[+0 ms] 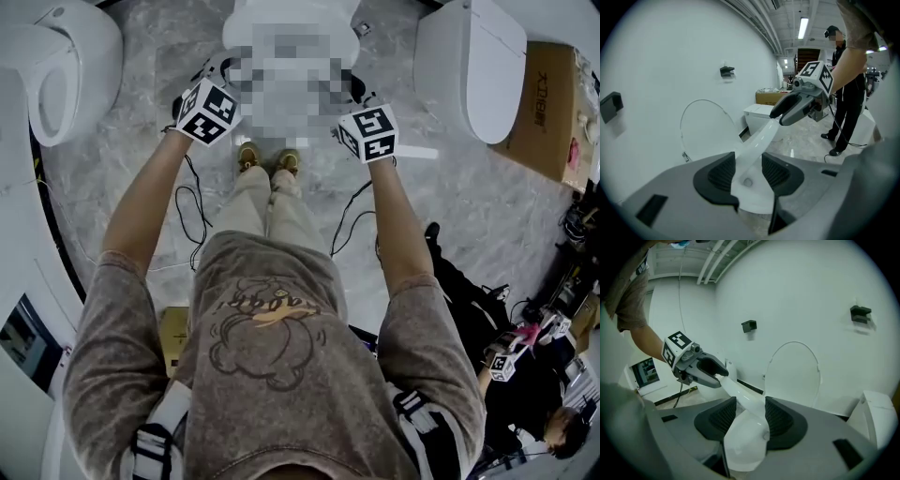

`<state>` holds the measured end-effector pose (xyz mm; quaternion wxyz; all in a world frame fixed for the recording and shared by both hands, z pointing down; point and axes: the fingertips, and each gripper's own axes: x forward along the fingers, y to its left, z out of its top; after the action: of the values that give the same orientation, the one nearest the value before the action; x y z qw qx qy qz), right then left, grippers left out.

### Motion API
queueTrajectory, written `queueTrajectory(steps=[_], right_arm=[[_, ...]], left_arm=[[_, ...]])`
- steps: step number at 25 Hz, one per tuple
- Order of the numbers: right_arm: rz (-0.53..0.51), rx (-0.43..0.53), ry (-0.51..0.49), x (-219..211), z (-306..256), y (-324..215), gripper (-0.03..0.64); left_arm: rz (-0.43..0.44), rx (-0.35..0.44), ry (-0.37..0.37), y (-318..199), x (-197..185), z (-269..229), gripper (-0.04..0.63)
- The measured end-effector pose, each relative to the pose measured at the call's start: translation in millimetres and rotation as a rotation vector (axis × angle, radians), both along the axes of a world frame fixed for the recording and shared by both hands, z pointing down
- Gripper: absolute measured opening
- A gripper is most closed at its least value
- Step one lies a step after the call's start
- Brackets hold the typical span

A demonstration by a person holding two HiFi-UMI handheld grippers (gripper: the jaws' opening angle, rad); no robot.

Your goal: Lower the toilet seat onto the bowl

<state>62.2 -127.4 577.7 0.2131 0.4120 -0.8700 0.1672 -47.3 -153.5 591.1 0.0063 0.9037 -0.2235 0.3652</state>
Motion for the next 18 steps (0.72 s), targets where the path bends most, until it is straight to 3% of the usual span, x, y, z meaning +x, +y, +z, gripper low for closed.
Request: queueTrajectory(steps=[5,10,18], right_arm=[[0.034,-0.093,-0.074,-5,20,28,0.19],[0.035,-0.168,-0.082,-10,47,56,0.19],[0.037,-0.315,-0.069,-17,118,98,0.19]], left_arm=[[0.006,-0.13,0.058,33,-4,20,0.195],[-0.065,-0.26,0.122,58,-9,42,0.198],[-0.134,-0.405,0.071,96,-18,113,0.166]])
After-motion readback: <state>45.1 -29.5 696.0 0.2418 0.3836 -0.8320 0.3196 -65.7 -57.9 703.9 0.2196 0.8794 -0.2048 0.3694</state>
